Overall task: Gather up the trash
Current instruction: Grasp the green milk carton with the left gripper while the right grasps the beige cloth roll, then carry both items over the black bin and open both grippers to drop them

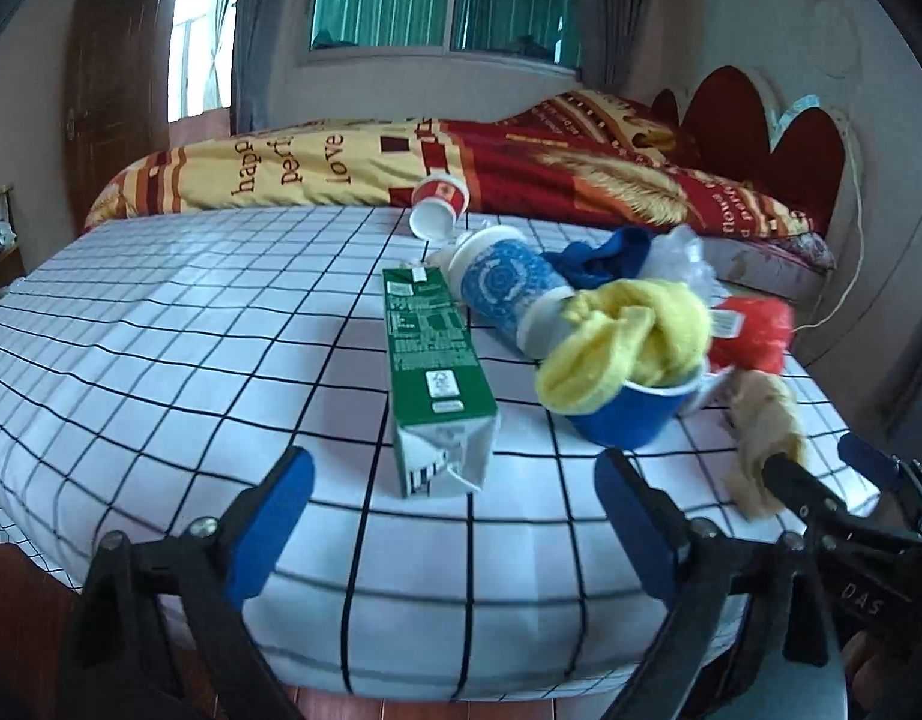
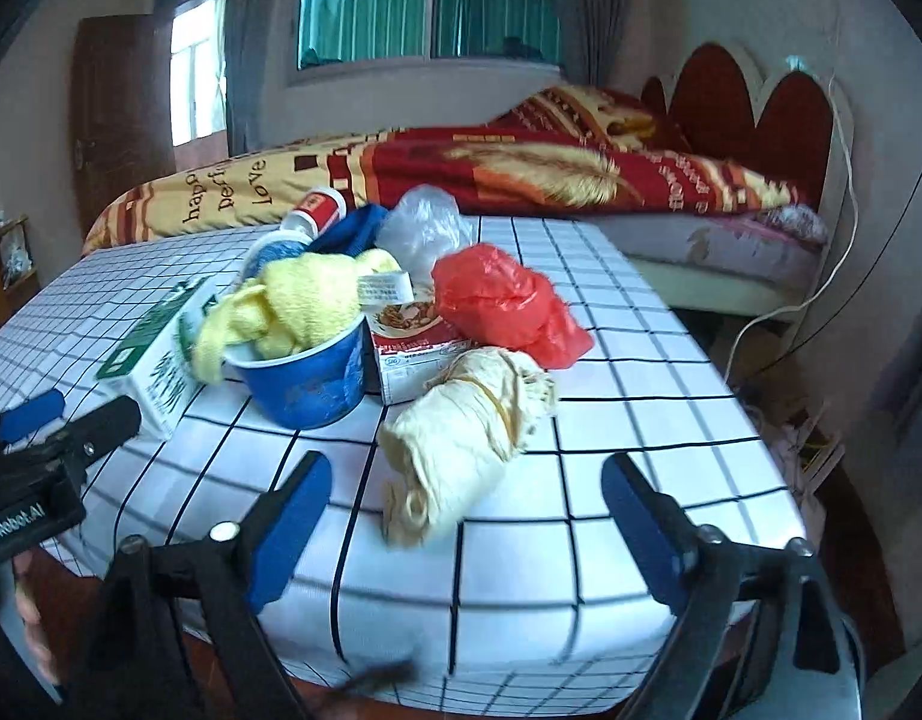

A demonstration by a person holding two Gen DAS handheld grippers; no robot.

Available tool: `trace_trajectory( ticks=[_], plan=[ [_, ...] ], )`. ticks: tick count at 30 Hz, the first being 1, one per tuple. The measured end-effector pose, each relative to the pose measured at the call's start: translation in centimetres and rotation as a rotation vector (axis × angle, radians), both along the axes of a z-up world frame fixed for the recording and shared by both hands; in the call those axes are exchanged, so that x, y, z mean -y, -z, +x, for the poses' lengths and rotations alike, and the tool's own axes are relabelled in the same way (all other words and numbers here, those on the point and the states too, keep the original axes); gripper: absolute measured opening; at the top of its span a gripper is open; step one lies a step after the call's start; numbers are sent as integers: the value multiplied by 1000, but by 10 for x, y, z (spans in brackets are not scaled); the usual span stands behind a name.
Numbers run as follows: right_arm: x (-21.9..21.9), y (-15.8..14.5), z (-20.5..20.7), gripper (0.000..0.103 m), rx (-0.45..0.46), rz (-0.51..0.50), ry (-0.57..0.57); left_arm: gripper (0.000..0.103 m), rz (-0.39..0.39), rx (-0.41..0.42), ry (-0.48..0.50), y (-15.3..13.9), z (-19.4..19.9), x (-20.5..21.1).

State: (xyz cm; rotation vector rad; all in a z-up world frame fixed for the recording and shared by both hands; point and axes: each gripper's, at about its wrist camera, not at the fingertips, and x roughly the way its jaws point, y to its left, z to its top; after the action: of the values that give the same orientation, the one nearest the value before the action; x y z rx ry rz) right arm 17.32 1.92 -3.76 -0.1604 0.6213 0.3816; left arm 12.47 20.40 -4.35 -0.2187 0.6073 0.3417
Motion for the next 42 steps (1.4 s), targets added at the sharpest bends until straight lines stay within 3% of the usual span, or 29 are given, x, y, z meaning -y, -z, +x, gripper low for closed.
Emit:
trace_trajectory(
  ticks=[2,6,8,9,11,12,15,17,30,37,42],
  plan=[
    [-4,5,12,71,-31,8,-7,89,-16,-3,-6,4,6,-6],
    [-5,13,26,59,-65,19,-11,86,-34,-11,-25,9,20,-19],
    [-2,16,31,44,-83,33,-8,79,-53,-11,-24,11,27,-26],
    [0,18,33,42,-92,40,-5,74,-55,-16,-22,12,30,-29],
    [5,19,32,39,-99,52,-5,61,-71,-35,-12,15,34,-33],
    [6,20,32,39,-100,55,-7,45,-92,-42,-1,17,33,-36],
    [10,22,30,33,-103,61,-18,42,-102,-38,8,16,27,-37],
    [11,21,29,23,-102,68,-30,41,-96,-31,5,14,19,-36],
    [34,0,-7,22,-68,121,-108,41,-14,43,30,-24,-31,-10],
    [68,-14,-31,22,-32,144,-64,41,40,57,135,-33,-46,33],
    [91,-16,-36,22,-39,136,-33,41,29,43,200,-25,-41,57]
  ],
)
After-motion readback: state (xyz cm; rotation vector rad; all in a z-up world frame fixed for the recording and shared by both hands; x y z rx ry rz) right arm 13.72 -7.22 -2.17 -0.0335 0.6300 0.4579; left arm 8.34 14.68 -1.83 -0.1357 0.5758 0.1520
